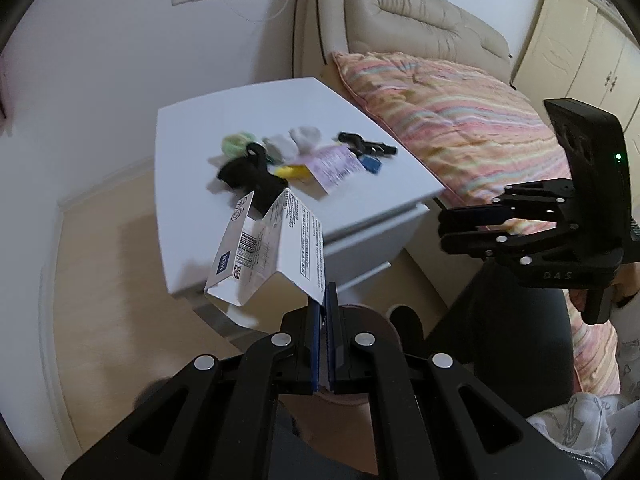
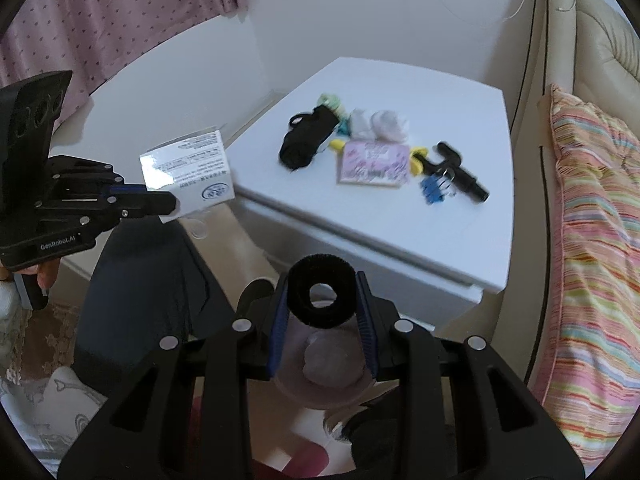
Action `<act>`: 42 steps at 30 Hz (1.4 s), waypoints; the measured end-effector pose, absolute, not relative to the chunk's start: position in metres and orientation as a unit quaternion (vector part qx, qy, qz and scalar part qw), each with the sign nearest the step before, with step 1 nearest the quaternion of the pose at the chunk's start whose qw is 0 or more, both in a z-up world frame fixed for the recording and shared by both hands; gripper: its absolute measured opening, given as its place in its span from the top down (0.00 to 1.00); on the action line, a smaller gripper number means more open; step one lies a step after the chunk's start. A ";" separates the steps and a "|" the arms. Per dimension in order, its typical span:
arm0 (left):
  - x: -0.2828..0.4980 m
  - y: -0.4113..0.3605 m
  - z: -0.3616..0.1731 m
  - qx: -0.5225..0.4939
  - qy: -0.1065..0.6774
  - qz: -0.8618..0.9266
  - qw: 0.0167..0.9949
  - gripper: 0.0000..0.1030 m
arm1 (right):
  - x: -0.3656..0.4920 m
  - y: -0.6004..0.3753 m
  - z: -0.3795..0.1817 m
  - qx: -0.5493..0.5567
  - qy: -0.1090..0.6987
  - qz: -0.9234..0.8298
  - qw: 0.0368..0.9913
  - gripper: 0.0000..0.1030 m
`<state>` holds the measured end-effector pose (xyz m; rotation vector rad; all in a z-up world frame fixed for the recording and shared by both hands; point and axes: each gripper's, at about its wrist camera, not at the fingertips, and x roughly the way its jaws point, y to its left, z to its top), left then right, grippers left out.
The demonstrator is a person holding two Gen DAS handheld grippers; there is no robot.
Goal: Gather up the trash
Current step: 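Lower both held items over the pink wastebasket and open both grippers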
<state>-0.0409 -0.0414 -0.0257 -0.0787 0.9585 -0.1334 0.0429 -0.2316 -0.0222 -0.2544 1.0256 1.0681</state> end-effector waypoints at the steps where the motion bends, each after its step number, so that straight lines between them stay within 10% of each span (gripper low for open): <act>1: -0.044 -0.044 -0.028 -0.038 0.462 -0.066 0.884 0.98 | 0.041 -0.231 -0.024 -0.116 0.467 0.486 0.729 0.70; 13: -0.056 -0.050 -0.030 -0.035 0.459 -0.070 0.885 0.98 | 0.020 -0.222 -0.041 -0.119 0.478 0.507 0.707 0.67; 16: -0.055 -0.048 -0.030 -0.033 0.459 -0.065 0.886 0.98 | 0.020 -0.218 -0.043 -0.124 0.478 0.506 0.707 0.30; 20: -0.056 -0.047 -0.030 -0.034 0.460 -0.064 0.885 0.98 | 0.021 -0.218 -0.045 -0.122 0.481 0.497 0.712 0.13; 42: -0.042 -0.087 -0.047 -0.001 0.472 -0.114 0.874 0.98 | 0.037 -0.267 -0.026 -0.102 0.458 0.419 0.777 0.07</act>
